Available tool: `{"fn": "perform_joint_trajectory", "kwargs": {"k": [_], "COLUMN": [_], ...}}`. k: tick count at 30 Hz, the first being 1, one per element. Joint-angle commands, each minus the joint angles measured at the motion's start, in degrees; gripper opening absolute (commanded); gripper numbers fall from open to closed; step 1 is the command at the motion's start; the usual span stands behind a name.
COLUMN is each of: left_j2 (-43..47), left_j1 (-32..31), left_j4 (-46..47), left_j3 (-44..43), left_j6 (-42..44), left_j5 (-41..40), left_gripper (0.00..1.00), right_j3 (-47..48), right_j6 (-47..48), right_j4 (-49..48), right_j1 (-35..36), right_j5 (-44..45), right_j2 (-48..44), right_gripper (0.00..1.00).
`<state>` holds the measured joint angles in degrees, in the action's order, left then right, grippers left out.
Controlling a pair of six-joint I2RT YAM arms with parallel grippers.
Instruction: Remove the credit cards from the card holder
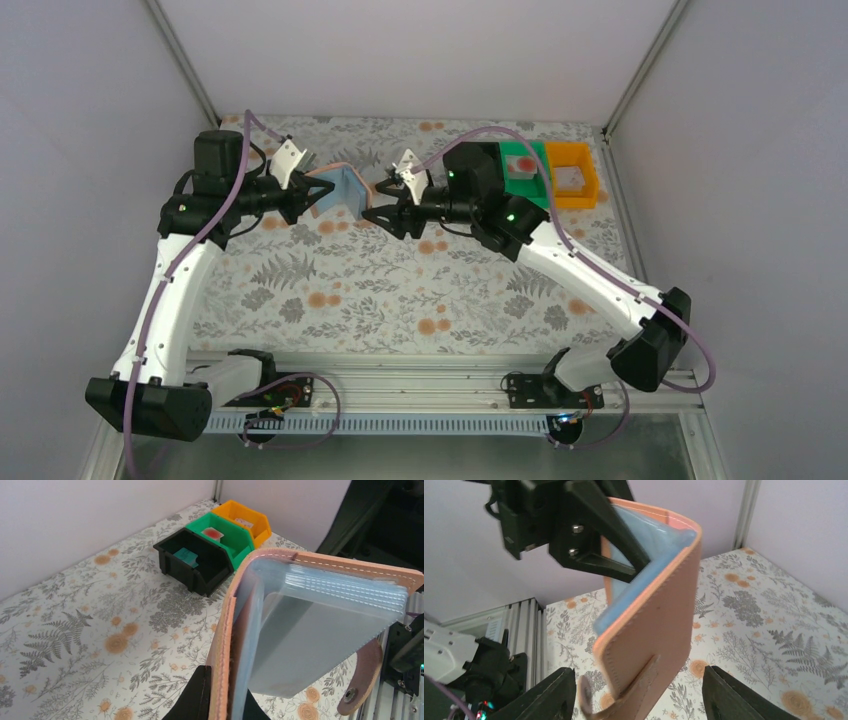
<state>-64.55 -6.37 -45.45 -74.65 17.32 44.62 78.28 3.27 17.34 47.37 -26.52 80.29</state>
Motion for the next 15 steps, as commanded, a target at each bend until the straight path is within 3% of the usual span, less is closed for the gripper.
{"fn": "perform_joint_trajectory", "kwargs": {"k": [1, 3, 6, 8, 15], "left_j2": [0.12, 0.14, 0.28, 0.22, 0.19], "left_j1": [-0.05, -0.04, -0.05, -0.05, -0.75], "left_j4": [1.93, 1.88, 1.74, 2.10, 2.13], "left_j3": [0.21, 0.17, 0.16, 0.23, 0.46], "left_j6": [-0.56, -0.54, -0.29, -0.70, -0.46], "left_j5": [1.12, 1.31, 1.84, 1.72, 2.32], "left_gripper": [0.02, 0.02, 0.02, 0.02, 0.02], "right_j3": [1.42, 1.70, 1.58, 1.01, 0.47], "right_j6": [-3.10, -3.53, -3.50, -3.24, -4.21], "right_j4": [-3.80, -4.10, -4.23, -4.34, -5.26], "right_j1": [0.88, 0.94, 0.96, 0.95, 0.93], "right_j5": [3.92, 4.66, 5.31, 5.18, 7.30], "right_j2": [1.78, 2.31, 2.33, 1.83, 1.87], "right_gripper": [0.67, 0.66, 0.47, 0.39, 0.35]}}
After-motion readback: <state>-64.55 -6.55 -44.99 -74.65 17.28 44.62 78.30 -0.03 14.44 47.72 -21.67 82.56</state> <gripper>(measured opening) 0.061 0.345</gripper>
